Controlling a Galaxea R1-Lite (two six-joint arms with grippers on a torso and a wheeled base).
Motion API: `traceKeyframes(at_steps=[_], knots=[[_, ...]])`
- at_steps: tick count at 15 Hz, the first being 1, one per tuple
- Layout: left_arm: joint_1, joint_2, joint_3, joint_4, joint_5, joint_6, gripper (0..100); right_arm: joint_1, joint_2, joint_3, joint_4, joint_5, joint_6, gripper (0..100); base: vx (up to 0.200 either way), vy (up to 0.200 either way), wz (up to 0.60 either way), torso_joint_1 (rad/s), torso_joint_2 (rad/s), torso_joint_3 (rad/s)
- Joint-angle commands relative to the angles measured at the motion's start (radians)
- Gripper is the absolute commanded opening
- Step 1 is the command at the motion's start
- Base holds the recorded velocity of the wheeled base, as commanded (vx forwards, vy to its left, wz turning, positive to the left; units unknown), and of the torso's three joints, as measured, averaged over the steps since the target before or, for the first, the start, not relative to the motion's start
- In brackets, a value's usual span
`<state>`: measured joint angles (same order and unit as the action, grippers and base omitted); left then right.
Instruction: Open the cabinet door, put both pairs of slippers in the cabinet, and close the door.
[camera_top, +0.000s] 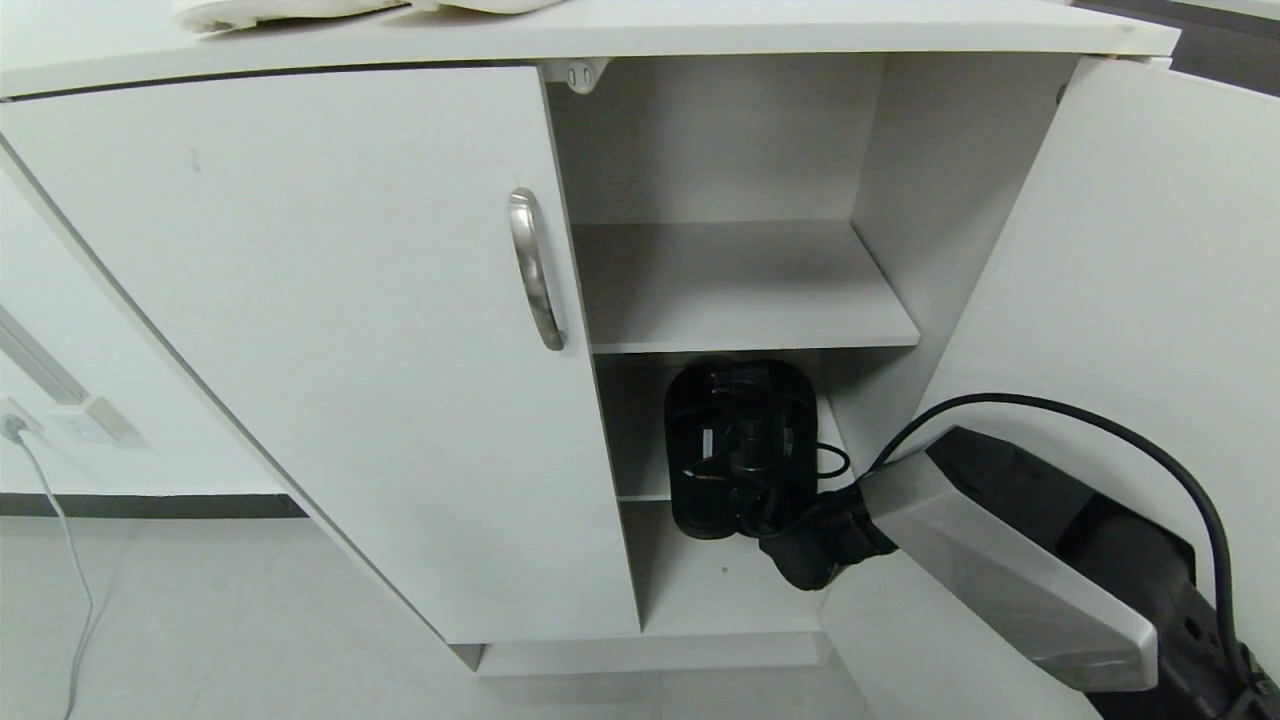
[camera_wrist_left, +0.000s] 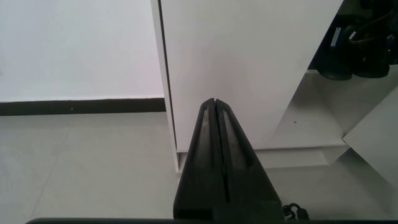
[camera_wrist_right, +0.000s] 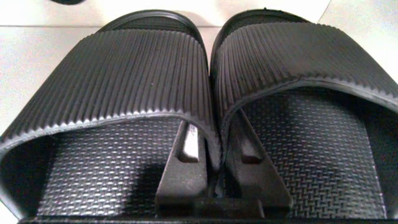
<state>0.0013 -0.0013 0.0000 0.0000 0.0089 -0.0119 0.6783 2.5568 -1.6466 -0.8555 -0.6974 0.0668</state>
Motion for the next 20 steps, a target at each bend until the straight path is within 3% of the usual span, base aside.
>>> traceKeyframes(at_steps=[1, 13, 14, 20], knots=[[0.0, 0.001, 0.0, 0.0, 0.0, 0.0, 0, -0.014, 0.031, -0.061, 0.027, 0.004, -0.001, 0, 0.0, 0.0, 0.0, 0.0, 0.0, 0.0], [0.0, 0.001, 0.0, 0.0, 0.0, 0.0, 0, -0.036, 0.068, -0.124, 0.075, 0.024, -0.001, 0, 0.0, 0.0, 0.0, 0.0, 0.0, 0.0], [0.0, 0.001, 0.0, 0.0, 0.0, 0.0, 0, -0.036, 0.068, -0.124, 0.075, 0.024, -0.001, 100, 0.0, 0.0, 0.0, 0.0, 0.0, 0.0], [0.0, 0.001, 0.0, 0.0, 0.0, -0.002, 0, -0.02, 0.045, -0.052, 0.023, 0.022, -0.041, 100, 0.0, 0.0, 0.0, 0.0, 0.0, 0.0]])
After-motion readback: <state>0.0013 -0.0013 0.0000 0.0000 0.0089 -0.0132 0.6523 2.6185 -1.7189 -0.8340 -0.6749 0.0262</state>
